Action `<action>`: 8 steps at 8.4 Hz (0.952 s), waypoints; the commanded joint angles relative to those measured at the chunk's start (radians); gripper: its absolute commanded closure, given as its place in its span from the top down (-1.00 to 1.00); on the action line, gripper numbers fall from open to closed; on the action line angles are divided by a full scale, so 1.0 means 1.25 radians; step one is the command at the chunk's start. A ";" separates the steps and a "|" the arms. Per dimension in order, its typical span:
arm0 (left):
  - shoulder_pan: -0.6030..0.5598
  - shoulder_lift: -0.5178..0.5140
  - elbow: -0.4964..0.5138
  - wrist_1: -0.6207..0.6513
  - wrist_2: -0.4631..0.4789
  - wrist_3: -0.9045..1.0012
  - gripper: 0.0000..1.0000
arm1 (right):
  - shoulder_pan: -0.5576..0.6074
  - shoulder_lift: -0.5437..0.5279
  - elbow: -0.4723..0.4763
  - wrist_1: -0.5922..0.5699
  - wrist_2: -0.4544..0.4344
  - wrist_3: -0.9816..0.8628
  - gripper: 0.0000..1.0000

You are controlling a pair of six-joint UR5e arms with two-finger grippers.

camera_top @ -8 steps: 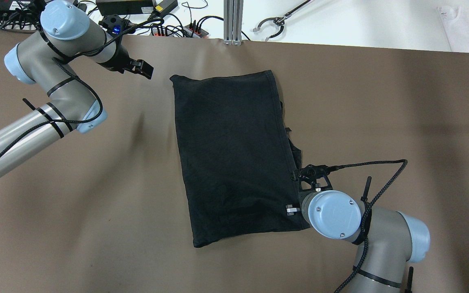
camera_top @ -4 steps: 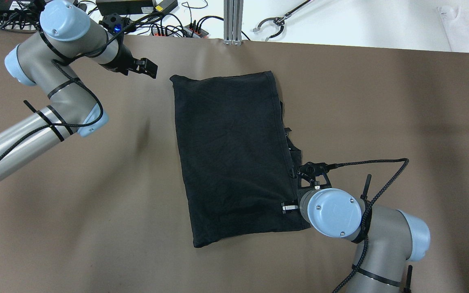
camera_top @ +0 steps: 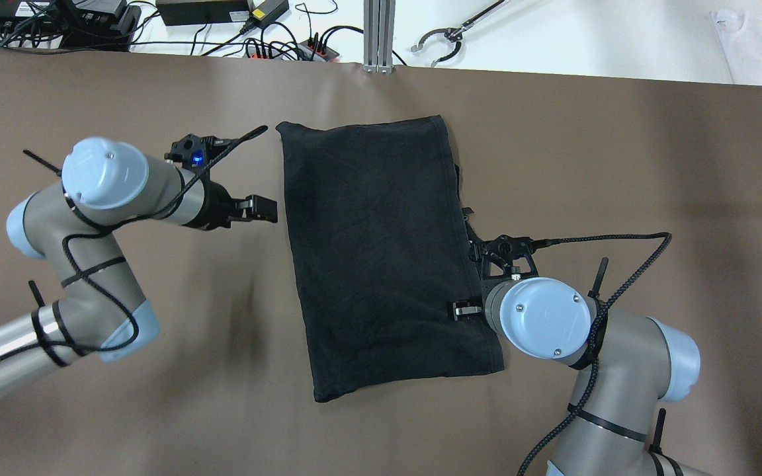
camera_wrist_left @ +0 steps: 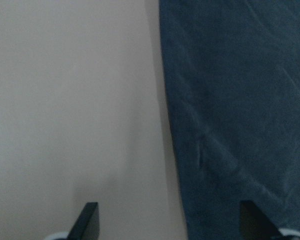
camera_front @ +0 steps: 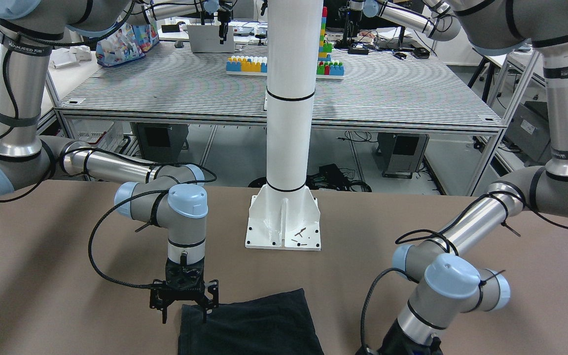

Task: Fold clothes
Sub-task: 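Move the left gripper down to the bundle's near corner beside the right gripper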

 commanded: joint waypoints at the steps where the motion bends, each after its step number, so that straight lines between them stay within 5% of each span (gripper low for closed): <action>1: 0.142 -0.003 -0.031 -0.001 0.172 -0.205 1.00 | 0.001 0.003 0.001 0.000 -0.004 0.003 0.88; 8: 0.379 -0.018 -0.037 -0.003 0.428 -0.438 1.00 | -0.004 0.004 0.002 0.000 -0.015 0.007 0.88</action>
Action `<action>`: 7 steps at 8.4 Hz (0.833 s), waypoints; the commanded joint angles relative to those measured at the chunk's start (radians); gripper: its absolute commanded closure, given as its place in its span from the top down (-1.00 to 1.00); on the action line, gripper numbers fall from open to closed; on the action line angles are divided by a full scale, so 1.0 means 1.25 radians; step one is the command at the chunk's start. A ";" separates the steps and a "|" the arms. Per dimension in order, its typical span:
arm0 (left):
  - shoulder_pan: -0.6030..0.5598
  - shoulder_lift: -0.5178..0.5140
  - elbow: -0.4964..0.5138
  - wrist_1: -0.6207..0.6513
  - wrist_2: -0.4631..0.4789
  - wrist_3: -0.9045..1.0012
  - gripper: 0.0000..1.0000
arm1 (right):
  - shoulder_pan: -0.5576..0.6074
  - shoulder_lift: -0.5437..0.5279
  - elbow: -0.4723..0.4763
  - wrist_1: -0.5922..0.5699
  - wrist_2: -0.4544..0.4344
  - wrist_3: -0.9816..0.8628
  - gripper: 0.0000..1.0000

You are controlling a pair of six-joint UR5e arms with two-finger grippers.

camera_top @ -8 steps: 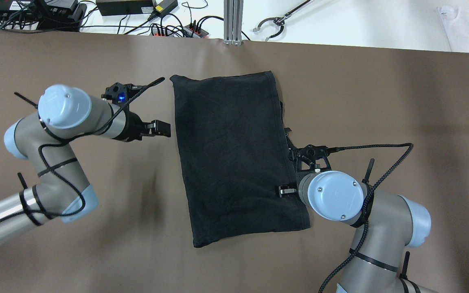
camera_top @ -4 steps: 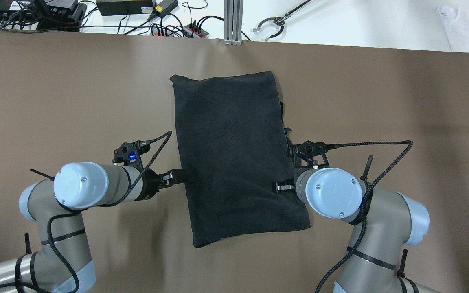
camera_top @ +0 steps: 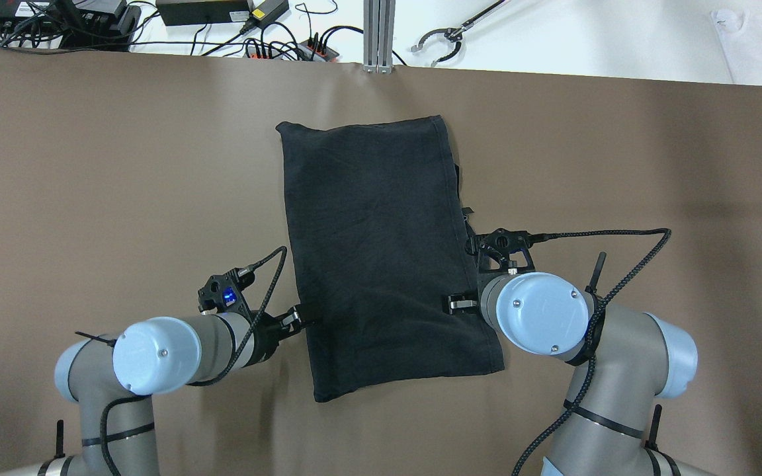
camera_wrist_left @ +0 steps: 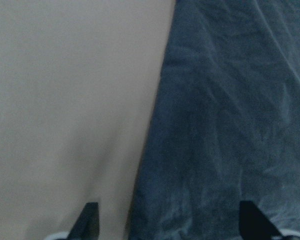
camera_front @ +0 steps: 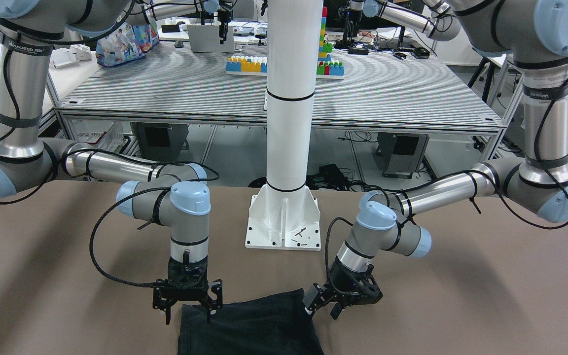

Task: Fold clothes
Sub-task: 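Move the left gripper down to the bundle's near corner beside the right gripper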

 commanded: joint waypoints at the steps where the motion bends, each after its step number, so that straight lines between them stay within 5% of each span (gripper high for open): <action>1: 0.050 -0.009 0.000 -0.001 0.076 -0.064 1.00 | -0.002 0.001 0.000 0.000 -0.008 0.000 0.88; 7: 0.046 -0.006 0.012 0.000 0.119 -0.117 1.00 | -0.001 0.001 -0.001 0.000 -0.009 -0.001 0.88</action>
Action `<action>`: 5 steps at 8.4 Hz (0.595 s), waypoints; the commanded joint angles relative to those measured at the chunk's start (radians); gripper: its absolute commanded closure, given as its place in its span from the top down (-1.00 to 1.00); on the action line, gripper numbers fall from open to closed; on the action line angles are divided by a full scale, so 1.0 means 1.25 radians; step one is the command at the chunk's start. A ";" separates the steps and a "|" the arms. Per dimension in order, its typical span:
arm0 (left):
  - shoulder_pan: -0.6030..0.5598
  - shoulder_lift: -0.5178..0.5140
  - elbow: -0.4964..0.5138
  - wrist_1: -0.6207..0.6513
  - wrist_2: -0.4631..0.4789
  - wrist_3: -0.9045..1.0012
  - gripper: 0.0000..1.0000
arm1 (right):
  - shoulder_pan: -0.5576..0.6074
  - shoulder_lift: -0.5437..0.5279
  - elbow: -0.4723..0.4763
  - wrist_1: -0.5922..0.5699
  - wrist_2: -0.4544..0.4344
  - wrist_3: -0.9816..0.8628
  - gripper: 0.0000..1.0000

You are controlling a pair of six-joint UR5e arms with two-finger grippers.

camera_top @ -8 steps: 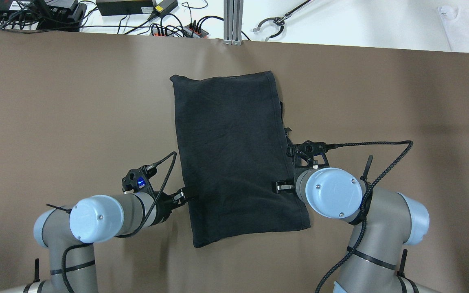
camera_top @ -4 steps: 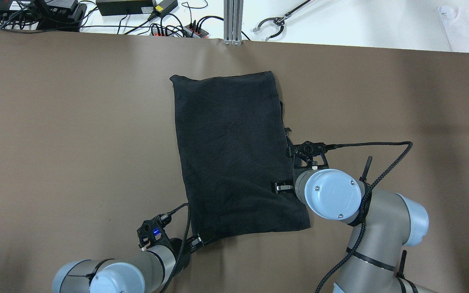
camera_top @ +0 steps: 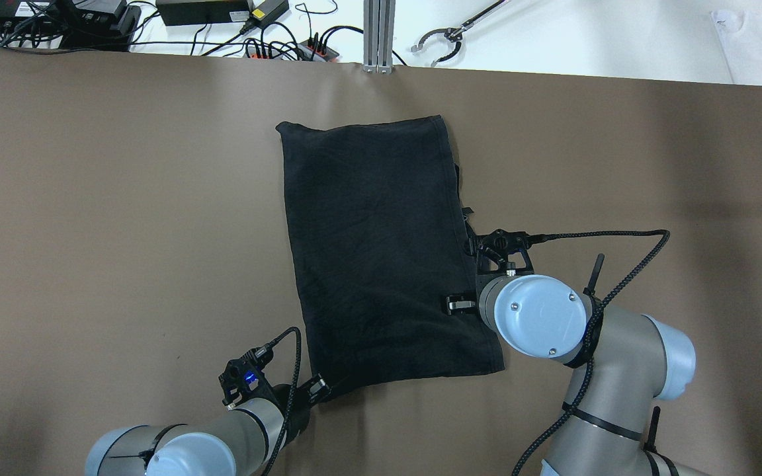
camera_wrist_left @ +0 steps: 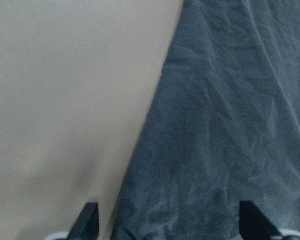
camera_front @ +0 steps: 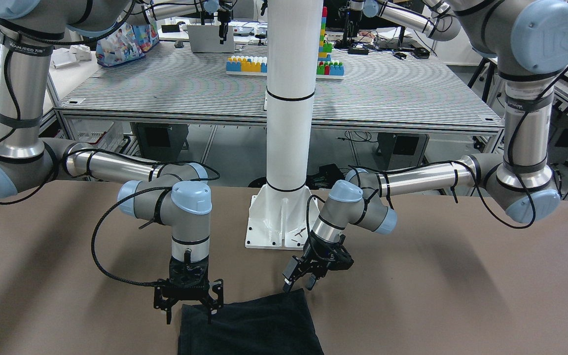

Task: Fold clothes
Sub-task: 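Move the left gripper down to the bundle's near corner beside the right gripper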

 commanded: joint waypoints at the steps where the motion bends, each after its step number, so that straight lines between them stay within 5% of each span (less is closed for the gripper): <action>1: 0.006 -0.002 0.028 0.000 0.002 -0.005 1.00 | 0.001 0.000 0.000 0.000 0.000 0.000 0.88; 4: 0.006 -0.005 0.029 0.000 0.005 -0.004 0.99 | 0.000 0.000 0.001 0.000 0.001 0.001 0.88; 5: 0.006 -0.007 0.028 0.000 0.007 -0.005 0.82 | 0.000 0.000 0.000 0.000 0.001 0.001 0.88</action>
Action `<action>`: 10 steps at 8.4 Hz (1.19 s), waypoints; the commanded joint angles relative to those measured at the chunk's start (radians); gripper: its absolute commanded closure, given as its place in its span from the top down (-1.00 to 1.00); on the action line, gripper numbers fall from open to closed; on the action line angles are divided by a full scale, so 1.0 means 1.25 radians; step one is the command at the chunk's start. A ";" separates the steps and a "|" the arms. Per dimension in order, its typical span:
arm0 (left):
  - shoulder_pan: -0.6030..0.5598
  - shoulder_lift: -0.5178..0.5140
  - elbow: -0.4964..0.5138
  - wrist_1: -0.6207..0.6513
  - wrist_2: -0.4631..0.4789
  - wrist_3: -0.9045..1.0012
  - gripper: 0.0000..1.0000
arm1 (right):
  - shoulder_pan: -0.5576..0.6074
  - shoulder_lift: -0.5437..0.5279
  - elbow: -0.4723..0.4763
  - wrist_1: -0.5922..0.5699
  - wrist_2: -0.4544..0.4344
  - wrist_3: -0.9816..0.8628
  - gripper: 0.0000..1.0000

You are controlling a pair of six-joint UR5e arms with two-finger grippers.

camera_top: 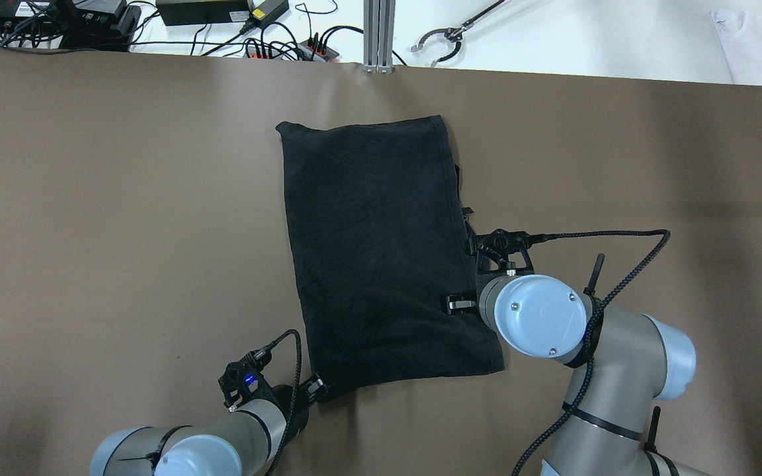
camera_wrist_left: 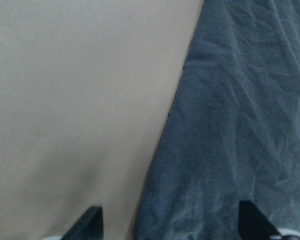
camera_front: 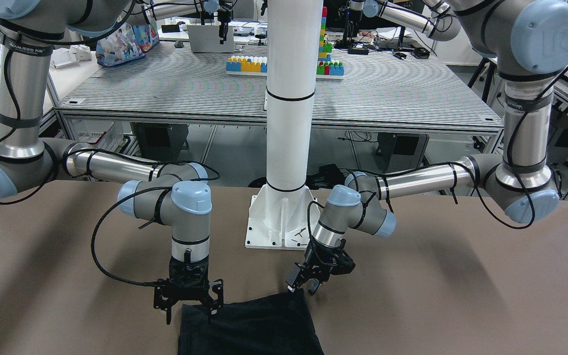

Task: Fold clothes

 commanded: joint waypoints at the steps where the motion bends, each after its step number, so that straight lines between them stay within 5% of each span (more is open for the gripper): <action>1: 0.000 -0.003 -0.001 -0.001 0.019 -0.001 0.72 | 0.000 0.000 -0.001 0.000 0.000 0.000 0.88; 9: -0.004 -0.016 0.003 -0.001 0.024 -0.001 0.58 | 0.001 -0.001 -0.001 0.000 0.000 -0.002 0.88; 10: -0.005 -0.016 0.004 0.000 0.024 -0.001 0.30 | 0.001 -0.002 -0.001 0.000 0.000 -0.001 0.88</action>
